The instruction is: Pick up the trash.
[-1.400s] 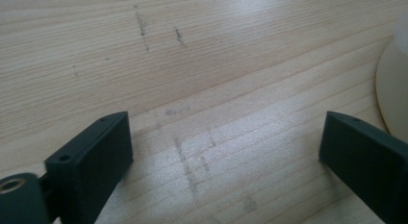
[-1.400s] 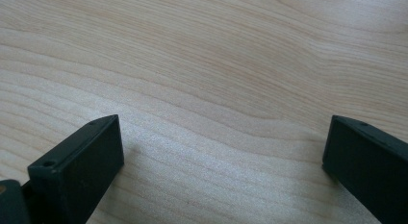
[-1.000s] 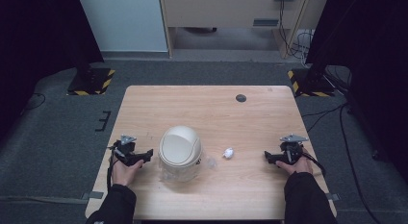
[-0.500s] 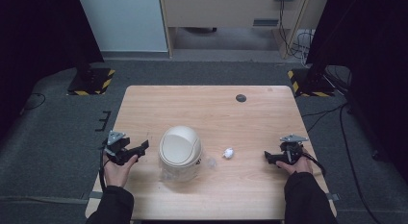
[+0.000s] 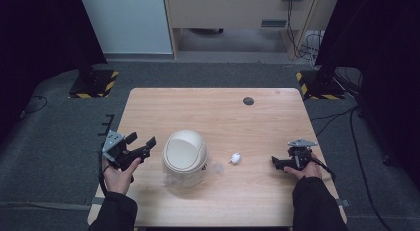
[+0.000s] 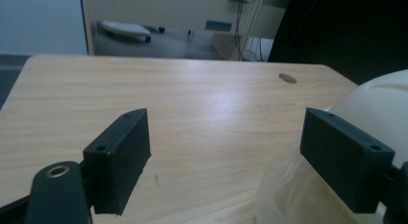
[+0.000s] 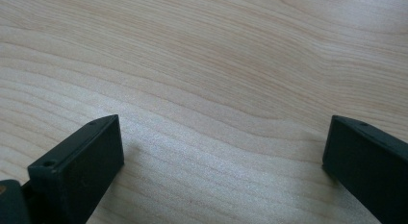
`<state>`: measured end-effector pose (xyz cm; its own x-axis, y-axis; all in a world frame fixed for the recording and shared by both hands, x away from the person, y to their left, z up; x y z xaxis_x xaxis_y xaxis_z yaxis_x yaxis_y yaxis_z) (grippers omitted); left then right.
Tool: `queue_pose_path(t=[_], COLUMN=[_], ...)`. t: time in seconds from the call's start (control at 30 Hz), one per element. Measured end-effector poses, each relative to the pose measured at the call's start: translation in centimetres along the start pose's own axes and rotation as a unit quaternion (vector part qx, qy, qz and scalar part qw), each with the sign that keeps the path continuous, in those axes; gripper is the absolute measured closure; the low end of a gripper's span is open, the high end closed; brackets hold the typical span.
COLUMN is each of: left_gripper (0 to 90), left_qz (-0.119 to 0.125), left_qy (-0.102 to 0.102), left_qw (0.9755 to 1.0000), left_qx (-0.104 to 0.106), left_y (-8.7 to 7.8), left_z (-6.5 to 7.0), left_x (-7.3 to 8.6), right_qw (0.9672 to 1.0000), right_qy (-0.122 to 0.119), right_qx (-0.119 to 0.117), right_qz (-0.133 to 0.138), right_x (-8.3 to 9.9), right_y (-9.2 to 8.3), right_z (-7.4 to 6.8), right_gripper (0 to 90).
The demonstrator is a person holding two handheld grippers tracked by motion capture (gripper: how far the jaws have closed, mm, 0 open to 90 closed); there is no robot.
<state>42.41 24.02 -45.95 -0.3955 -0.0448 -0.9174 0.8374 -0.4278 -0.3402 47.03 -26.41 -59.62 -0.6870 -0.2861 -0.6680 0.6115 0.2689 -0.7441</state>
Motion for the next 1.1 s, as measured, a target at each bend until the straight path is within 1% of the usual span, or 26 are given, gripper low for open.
queue_pose_path(t=[0.07,0.1,0.13,0.17,0.2,0.27,0.4,0.43,0.5,0.6,0.7,0.87,0.93,1.0,1.1], left_gripper=[17.5,17.7,17.7,17.7,17.7,17.7,17.8,17.8,17.8,17.7,17.6,17.2,17.1,16.0,16.2], left_qz=[0.013,0.023,0.023,0.027,0.027,0.026,0.019,0.015,0.009,0.003,-0.005,-0.016,-0.027,-0.03,-0.036], left_qy=[0.007,0.013,0.013,0.021,0.021,0.029,0.039,0.042,0.048,0.063,0.069,0.073,0.075,0.077,0.08], left_qw=[0.9999,0.9995,0.9995,0.9991,0.9991,0.9987,0.9978,0.9974,0.9969,0.996,0.995,0.9944,0.9937,0.9933,0.993], left_qx=[0.008,0.017,0.017,0.025,0.025,0.033,0.049,0.057,0.062,0.064,0.071,0.076,0.078,0.081,0.079], left_y=[-0.4,-0.8,-0.8,-1.0,-1.0,-1.2,-1.3,-1.2,-1.2,-1.2,-1.1,-0.7,-0.4,-0.3,-0.1], left_z=[0.7,1.3,1.3,2.0,2.0,2.7,3.9,4.3,4.7,5.2,5.6,6.0,6.3,6.4,6.5], left_x=[-0.7,-1.3,-1.3,-1.6,-1.6,-1.8,-1.8,-1.7,-1.6,-1.5,-1.1,-0.5,0.0,0.2,0.4], right_qw=[1.0,1.0,1.0,1.0,1.0,1.0,1.0,1.0,1.0,1.0,1.0,1.0,1.0,1.0,1.0], right_qy=[0.0,0.0,0.0,-0.001,-0.001,-0.001,-0.001,-0.002,-0.001,-0.002,-0.001,-0.001,-0.002,-0.001,-0.001], right_qx=[0.0,0.0,0.0,0.0,0.0,0.0,-0.001,-0.001,-0.001,-0.001,-0.001,-0.001,-0.001,-0.001,-0.001], right_qz=[0.0,0.0,0.0,0.001,0.001,0.001,0.0,0.0,0.0,0.0,0.0,0.0,0.0,0.0,0.0], right_x=[0.0,0.0,0.0,0.0,0.0,0.0,0.0,0.0,0.0,0.0,0.0,0.0,0.0,0.0,0.0], right_y=[0.0,0.0,0.0,0.0,0.0,0.0,0.0,0.0,0.0,0.0,0.0,0.0,0.0,0.0,0.0], right_z=[0.0,0.0,0.0,0.0,0.0,0.0,0.0,0.0,0.0,0.0,0.0,0.0,0.0,0.0,0.0], right_gripper=[0.7,0.7,0.7,0.7,0.7,0.7,0.7,0.7,0.8,0.7,0.7,0.7,0.7,0.7,0.7])
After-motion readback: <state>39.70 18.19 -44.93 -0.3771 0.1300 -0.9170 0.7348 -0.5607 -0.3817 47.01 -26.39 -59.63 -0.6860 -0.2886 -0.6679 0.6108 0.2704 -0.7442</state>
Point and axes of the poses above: each handheld gripper's, and its own axes: y roughly forward along the jaws, x roughly out of its underside, z roughly to its right, the point moved 8 cm from there along y, roughly forward along the jaws, and after that the axes turned 3 degrees about -z, right-handed, at the moved point
